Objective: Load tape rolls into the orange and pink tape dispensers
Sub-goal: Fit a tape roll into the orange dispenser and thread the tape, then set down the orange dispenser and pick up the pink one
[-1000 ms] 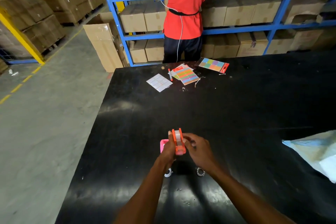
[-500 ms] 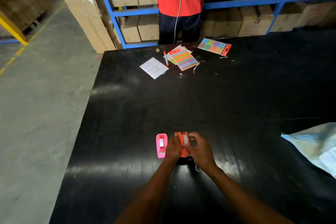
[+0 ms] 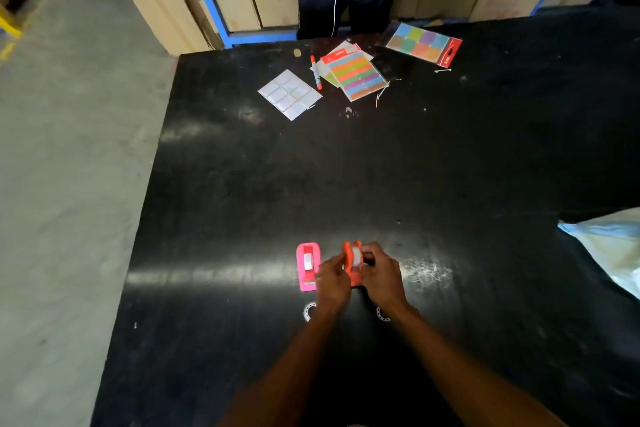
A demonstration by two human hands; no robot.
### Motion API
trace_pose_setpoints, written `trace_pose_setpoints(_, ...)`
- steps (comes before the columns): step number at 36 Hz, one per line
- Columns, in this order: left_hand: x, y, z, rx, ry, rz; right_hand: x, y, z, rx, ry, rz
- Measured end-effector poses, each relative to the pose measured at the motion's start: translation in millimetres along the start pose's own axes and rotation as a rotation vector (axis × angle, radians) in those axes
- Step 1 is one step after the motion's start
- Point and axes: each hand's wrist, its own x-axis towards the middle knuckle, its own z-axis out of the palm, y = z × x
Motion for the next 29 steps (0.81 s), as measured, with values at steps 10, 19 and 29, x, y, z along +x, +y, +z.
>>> trace_pose_setpoints(10,11.5,-15.6,8.0,0.093,0.019,-0.045,5.7,9.1,5.6,-0.053,-0.008,-0.041)
trace_pose_setpoints(19,-13.1,-7.8,-0.6,0.05,0.085,0.01,-5.4,9.5,-5.3,-0.123,-0.007,0.01)
trace_pose_setpoints(29,-16.8,-40.1,-92.6,-0.022,0.212,0.126,-25.7,-31.2,8.9,-0.418,-0.106,-0.36)
